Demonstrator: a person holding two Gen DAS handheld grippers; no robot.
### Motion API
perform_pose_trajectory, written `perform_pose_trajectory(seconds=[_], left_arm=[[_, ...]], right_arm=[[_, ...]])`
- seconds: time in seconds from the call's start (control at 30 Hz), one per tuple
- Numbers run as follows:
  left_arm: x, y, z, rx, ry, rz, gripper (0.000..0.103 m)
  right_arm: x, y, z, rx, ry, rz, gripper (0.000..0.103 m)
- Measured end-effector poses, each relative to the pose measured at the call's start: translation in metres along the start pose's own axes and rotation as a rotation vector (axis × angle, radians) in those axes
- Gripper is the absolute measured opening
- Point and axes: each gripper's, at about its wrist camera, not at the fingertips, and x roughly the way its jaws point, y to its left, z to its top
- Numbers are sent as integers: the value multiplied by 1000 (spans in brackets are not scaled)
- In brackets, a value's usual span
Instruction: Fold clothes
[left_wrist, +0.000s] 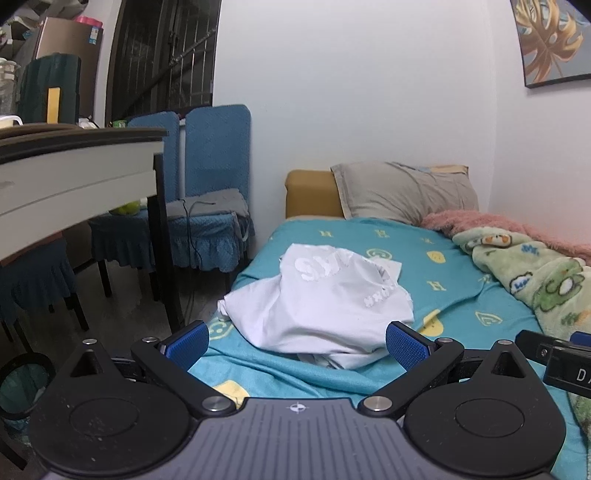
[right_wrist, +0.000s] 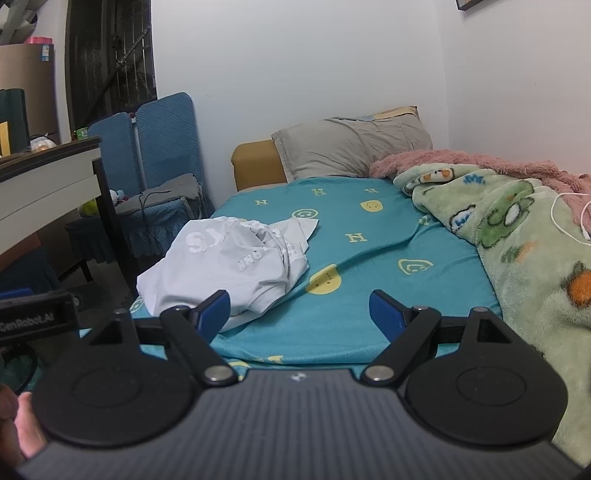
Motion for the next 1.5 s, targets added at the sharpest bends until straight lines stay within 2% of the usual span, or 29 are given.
perform_pose_trajectory(seconds=[0.1, 0.23, 0.33, 0.4, 0.53, 0.67, 0.73, 0.87, 0.97, 1.03, 1.1, 1.2, 1.37, 1.5], left_arm=[[-1, -2, 0, 12, -10, 2, 103], [0, -5, -2, 35, -18, -33, 103], [7, -18, -4, 112, -12, 2, 103], [18, -30, -6, 162, 17, -22, 103], [58, -69, -16, 312, 132, -133, 98], [111, -98, -31, 372, 257, -172, 89], [137, -109, -34, 390, 269, -166, 87], [181, -134, -43, 479, 225, -157, 81], [214, -146, -46, 507, 228, -138, 64], [225, -138, -38, 436, 226, -113, 25], [235, -130, -28, 360, 222, -91, 12], [218, -101, 0, 234, 157, -115, 10], [145, -62, 39, 187, 14, -179, 9], [81, -33, 61, 147, -67, -235, 8]], right_arm=[[-2, -1, 1, -1, -7, -5, 84], [-5, -6, 5, 9, -28, -23, 84], [-10, -17, 10, 53, -46, -43, 84], [-13, -26, 14, 82, -57, -63, 84], [-14, -45, 20, 143, -75, -98, 84], [-7, -64, 19, 217, -65, -106, 84], [-2, -72, 17, 248, -54, -117, 84], [13, -82, 13, 279, -39, -141, 84], [29, -88, 10, 284, -26, -162, 84], [40, -89, 7, 267, -17, -172, 84], [51, -89, 4, 247, -5, -181, 84], [64, -89, 1, 243, 7, -179, 84], [75, -81, -3, 210, 6, -168, 84], [73, -71, -4, 168, -5, -160, 84]])
